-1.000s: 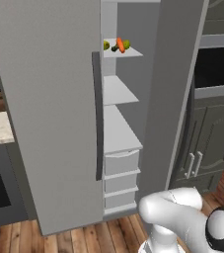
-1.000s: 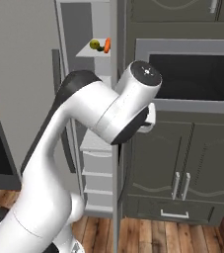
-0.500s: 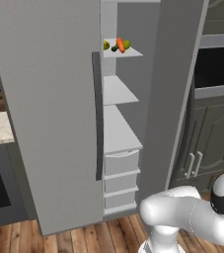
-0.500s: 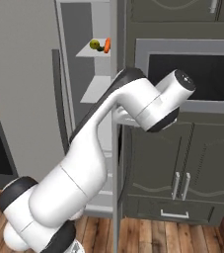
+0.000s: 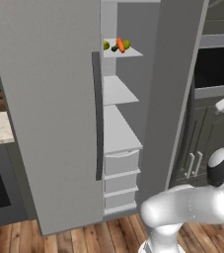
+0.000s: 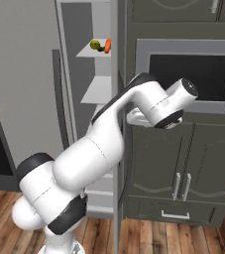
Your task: Take the carrot and pear from the second highest rack and move them to the highest rack where the squash and pear are located, to maximize freezer space. Close the freezer door after rearranging.
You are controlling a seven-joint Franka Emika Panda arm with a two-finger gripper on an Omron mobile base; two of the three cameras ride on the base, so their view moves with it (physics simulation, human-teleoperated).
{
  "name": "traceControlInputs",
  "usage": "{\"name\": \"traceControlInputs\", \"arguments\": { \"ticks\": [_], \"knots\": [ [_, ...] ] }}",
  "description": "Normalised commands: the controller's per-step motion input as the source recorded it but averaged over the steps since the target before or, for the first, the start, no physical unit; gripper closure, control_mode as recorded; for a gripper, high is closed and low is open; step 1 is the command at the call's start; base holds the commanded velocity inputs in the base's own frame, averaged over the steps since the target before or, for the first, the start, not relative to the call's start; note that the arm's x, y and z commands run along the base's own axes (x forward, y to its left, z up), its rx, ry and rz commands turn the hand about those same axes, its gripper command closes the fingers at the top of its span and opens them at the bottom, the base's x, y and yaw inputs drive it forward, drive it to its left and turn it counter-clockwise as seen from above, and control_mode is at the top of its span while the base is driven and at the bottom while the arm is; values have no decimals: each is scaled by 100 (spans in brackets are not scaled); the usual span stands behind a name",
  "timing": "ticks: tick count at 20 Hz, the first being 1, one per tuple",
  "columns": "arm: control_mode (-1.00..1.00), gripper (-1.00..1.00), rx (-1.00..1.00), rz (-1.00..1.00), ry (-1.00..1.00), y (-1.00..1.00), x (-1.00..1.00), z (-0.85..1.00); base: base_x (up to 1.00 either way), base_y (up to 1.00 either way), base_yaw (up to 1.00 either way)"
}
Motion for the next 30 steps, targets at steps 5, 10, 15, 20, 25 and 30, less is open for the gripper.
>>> {"name": "traceControlInputs", "arguments": {
  "ticks": [5, 10, 15, 20, 25, 30],
  "knots": [
    [-100, 100, 7, 0, 0, -48, 29, -1, 0, 0, 0],
    [-100, 100, 22, 0, 0, -22, 55, -2, 0, 0, 0],
    [-100, 100, 14, 0, 0, -14, 37, -12, 0, 0, 0],
    [-100, 100, 3, 2, -14, 12, 0, -34, 0, 0, 0],
    [-100, 100, 3, 2, -15, 42, 0, -34, 0, 0, 0],
    [-100, 100, 0, 0, -8, 47, 0, -23, 0, 0, 0]
  ]
}}
